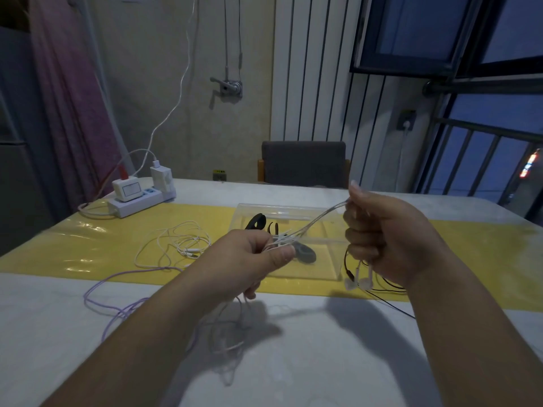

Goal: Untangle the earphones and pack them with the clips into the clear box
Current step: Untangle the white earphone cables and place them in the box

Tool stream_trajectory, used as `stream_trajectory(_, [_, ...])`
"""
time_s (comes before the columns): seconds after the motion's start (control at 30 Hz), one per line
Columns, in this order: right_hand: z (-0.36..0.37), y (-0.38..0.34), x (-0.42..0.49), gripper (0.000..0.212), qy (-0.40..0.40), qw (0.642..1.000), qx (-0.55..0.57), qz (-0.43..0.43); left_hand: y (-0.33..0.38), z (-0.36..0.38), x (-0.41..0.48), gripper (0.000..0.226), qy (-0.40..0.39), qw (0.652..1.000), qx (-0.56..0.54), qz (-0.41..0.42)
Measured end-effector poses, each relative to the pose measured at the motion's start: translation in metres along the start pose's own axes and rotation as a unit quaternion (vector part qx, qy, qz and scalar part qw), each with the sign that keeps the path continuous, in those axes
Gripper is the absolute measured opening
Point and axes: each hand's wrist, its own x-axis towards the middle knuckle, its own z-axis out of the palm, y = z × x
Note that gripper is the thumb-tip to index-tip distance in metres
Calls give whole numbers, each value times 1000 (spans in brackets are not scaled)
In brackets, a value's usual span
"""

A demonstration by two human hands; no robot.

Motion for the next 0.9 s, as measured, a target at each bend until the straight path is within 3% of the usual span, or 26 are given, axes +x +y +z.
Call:
stream_trajectory(0.17, [-4, 3, 6, 32, 98, 992, 58, -61, 6, -2, 0, 34, 4, 998, -51, -30])
stream_trajectory(0.27, [-5, 4, 8, 29, 150, 981, 89, -90, 5, -3, -1, 31, 9, 998, 32, -47])
stream_trajectory(0.47, [-4, 7, 12, 30, 232, 959, 96, -133, 2, -9, -6, 30, -61, 989, 130, -46])
stream_trajectory(0.63, [-2, 5, 9, 35, 328, 918, 111, -195, 3, -10, -6, 22, -75, 987, 125, -64])
stream_trajectory(0.73, [-6, 3, 9, 36, 381, 892, 107, -220, 4, -9, -6, 18, -60, 995, 51, -68])
stream_trajectory(0.83, [-9, 5, 10, 33, 361, 911, 61, -188, 5, -6, -4, 13, -25, 998, 5, -64])
stream_trajectory(0.9, [-8, 9, 12, 32, 324, 935, -2, -146, 4, -6, -3, 10, -1, 998, 42, -47])
